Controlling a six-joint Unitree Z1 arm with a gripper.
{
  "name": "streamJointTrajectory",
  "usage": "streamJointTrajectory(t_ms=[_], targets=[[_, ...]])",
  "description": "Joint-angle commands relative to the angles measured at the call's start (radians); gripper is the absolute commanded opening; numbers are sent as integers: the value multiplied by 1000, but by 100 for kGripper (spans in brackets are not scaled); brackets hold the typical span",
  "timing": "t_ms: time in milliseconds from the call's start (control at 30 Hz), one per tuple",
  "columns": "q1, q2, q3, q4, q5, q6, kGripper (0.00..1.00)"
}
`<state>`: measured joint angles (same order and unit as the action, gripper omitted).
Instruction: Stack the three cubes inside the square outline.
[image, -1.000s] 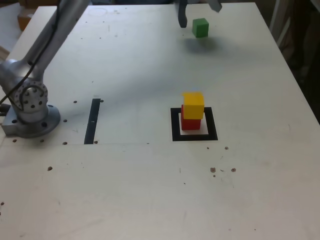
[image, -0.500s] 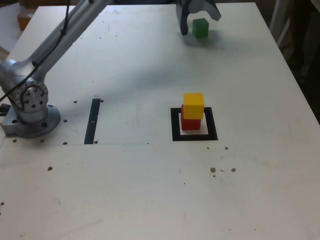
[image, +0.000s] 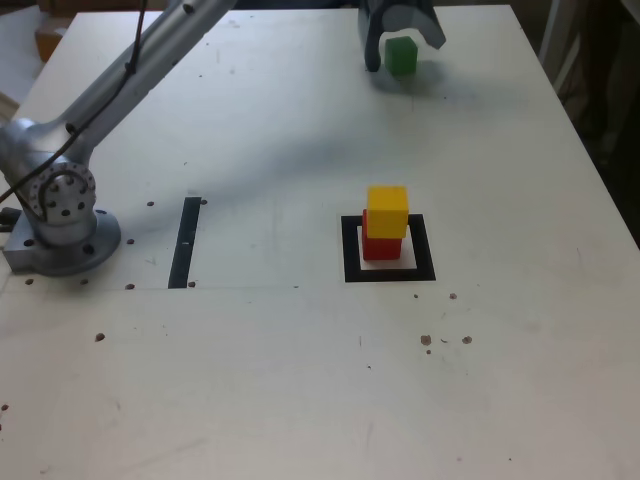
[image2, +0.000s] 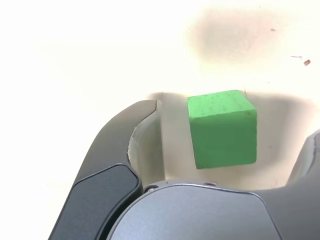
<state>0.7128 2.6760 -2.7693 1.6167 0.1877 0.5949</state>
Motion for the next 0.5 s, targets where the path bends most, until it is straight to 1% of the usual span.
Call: streamJointTrajectory(t_ms=[0,133,333,467], targets=[[-1,10,-28,14,-2,3,86],[0,22,-42,15,-5,3,80],[1,45,-63,15,-6,3,75],[-1,50,-84,13,-1,4,68]])
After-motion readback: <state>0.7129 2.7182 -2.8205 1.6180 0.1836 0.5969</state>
